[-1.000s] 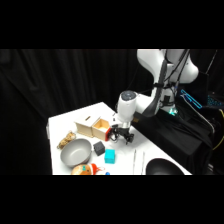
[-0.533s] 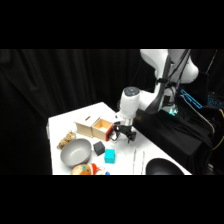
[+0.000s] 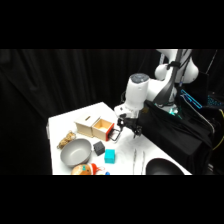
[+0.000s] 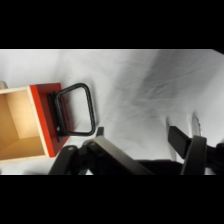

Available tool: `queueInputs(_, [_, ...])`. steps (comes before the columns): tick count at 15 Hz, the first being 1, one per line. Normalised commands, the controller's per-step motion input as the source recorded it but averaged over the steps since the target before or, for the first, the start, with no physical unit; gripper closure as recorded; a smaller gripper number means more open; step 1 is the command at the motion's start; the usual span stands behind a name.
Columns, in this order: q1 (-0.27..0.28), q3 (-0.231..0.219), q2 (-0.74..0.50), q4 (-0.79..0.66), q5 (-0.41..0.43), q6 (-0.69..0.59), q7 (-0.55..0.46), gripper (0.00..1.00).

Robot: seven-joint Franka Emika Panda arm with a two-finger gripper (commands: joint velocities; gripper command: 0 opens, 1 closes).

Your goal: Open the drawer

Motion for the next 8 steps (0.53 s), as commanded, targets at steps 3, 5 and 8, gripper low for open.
queueInputs(3, [-0.156, 0.198, -0.42, -0.07, 0.284, -0.34, -0.21, 0.00])
queueInputs(5, [-0.146, 0.128, -0.33, -0.01, 0.262, -0.31, -0.24, 0.00])
queueInputs(8, [-0.129, 0.091, -0.23, 0.05, 0.309, -0.25, -0.30, 0.00])
